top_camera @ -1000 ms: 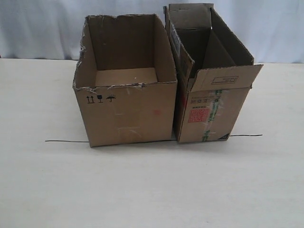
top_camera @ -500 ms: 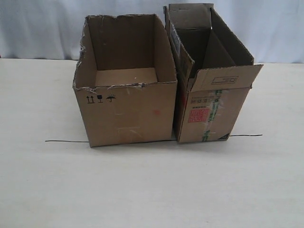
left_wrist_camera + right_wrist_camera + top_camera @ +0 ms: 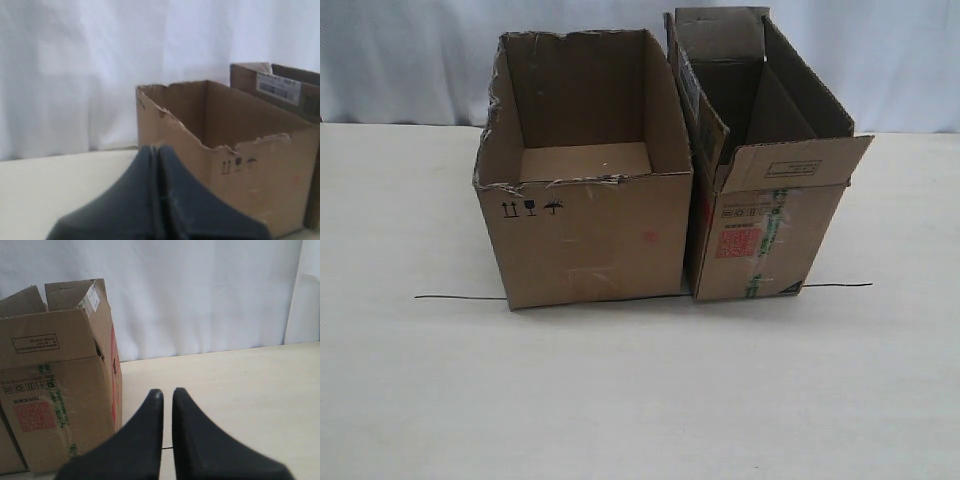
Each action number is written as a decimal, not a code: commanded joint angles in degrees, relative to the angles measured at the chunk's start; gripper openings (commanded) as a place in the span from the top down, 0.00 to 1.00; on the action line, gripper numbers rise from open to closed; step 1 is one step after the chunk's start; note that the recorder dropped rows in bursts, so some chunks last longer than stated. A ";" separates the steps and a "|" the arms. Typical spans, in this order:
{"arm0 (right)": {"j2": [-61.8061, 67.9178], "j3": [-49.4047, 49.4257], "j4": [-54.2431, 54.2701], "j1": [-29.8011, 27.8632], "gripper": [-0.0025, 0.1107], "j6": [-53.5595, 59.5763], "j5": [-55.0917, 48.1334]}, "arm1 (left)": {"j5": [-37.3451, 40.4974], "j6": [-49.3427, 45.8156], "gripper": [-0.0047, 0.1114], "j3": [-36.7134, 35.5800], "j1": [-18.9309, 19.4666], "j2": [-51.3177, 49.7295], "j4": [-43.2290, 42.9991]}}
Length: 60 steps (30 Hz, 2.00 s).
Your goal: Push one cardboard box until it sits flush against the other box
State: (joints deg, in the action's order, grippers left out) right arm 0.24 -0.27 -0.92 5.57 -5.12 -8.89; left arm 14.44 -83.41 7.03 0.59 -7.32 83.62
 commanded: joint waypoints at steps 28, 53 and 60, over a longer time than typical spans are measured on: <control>-0.24 0.27 0.09 -0.10 0.93 0.04 -0.20 | -8.35 66.80 0.96 -7.03 -0.53 7.32 -61.81; -0.24 0.27 0.09 -0.10 0.93 0.04 -0.20 | -6.27 83.41 0.96 -7.03 -0.53 7.32 -84.02; -0.24 0.27 0.09 -0.10 0.93 0.04 -0.20 | -6.27 83.41 0.96 -7.03 -0.53 7.32 -84.02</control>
State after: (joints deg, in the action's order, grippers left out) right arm 0.24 -0.27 -0.92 5.57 -5.12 -8.89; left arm 8.06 0.00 0.14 0.00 -0.19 -0.37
